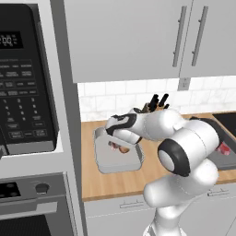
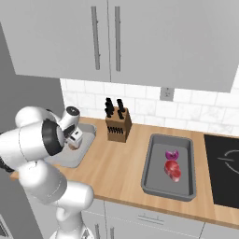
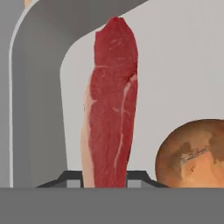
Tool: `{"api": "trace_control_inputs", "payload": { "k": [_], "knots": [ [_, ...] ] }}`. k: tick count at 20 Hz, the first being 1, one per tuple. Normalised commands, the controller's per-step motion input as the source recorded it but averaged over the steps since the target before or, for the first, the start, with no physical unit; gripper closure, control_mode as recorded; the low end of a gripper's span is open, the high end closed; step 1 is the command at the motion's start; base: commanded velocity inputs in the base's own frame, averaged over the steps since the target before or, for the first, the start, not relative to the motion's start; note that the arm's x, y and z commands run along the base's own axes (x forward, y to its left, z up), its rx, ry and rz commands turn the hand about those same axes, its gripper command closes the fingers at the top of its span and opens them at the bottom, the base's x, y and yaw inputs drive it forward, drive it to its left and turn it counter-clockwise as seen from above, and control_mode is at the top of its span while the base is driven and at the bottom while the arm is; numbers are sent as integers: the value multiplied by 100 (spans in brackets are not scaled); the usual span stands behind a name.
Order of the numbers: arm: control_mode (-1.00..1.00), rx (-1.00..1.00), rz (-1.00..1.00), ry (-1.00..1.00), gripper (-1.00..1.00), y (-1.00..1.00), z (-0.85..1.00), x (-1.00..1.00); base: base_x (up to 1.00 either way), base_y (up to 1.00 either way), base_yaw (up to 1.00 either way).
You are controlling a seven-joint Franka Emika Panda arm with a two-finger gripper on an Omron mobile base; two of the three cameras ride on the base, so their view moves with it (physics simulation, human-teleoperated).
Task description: Place one onion and one steak in each tupperware on the nearby counter, to pack two identical lunches.
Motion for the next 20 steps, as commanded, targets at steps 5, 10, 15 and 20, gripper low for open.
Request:
{"api": "trace_control_inputs", "payload": {
  "k": [5,10,15,20],
  "knots": [
    [-100,0,0,0,-100,-2,-31,29,0,0,0],
    [-100,0,-3,0,-100,-18,-1,-28,0,0,0],
    [-100,0,-6,0,-100,-37,0,-40,0,0,0],
    [-100,0,-7,0,-100,-20,0,-5,0,0,0]
  ]
}}
